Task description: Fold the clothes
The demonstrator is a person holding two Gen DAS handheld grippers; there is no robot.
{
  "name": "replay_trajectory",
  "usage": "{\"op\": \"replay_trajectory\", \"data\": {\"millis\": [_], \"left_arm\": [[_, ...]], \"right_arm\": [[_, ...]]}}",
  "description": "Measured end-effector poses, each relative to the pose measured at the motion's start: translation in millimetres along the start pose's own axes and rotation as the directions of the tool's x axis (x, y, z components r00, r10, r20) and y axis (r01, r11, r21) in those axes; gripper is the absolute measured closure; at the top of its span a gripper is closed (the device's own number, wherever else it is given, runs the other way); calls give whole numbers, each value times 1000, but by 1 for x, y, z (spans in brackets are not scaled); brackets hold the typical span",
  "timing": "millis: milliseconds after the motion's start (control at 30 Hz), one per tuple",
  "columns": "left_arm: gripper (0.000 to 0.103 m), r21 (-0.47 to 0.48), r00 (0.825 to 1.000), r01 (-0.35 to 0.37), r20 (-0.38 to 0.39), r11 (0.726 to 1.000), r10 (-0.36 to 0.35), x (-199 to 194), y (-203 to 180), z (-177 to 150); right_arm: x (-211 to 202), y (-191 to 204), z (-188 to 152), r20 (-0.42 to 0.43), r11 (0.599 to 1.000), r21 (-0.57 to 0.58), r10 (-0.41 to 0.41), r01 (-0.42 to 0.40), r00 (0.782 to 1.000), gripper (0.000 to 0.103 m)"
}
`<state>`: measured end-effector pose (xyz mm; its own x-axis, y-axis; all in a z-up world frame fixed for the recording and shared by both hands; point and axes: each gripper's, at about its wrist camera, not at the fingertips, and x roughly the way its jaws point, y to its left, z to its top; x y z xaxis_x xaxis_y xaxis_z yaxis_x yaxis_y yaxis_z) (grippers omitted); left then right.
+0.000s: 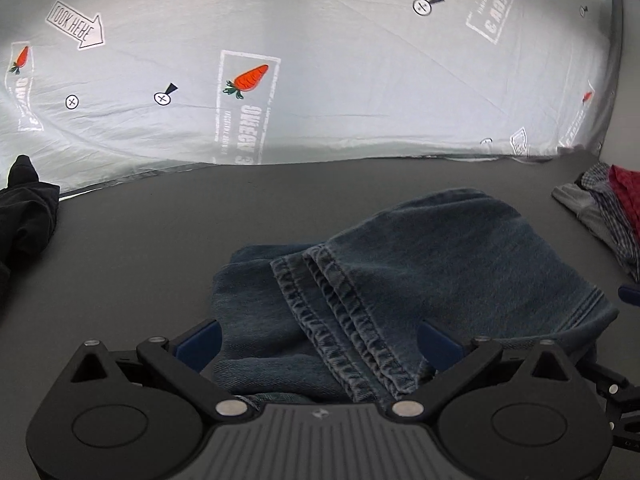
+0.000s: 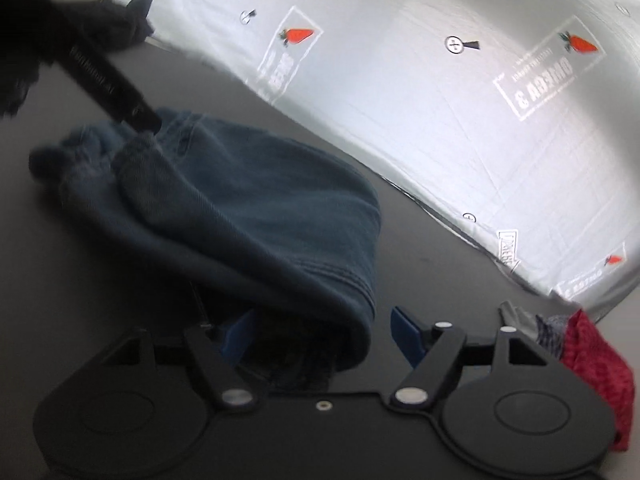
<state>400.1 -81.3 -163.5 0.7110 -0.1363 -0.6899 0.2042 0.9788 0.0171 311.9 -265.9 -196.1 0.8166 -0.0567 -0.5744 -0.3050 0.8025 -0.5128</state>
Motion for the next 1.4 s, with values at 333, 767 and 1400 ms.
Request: {"op": "replay_trajectory", "data": {"millis": [333, 767, 1400], "left_arm": [[0, -42, 990, -50, -131, 998, 44, 30, 11, -23], [0, -155, 993, -104, -71, 982, 94, -13, 56, -34], [14, -565, 992, -125, -87, 816, 91, -14, 147, -60]], "right_arm": [[27, 21, -24, 34, 963, -245, -107, 112, 994, 70], [-13, -85, 30, 133, 869, 415, 233, -268, 963, 36], [135, 55, 155, -96, 942, 227, 275, -248, 957, 92]]}}
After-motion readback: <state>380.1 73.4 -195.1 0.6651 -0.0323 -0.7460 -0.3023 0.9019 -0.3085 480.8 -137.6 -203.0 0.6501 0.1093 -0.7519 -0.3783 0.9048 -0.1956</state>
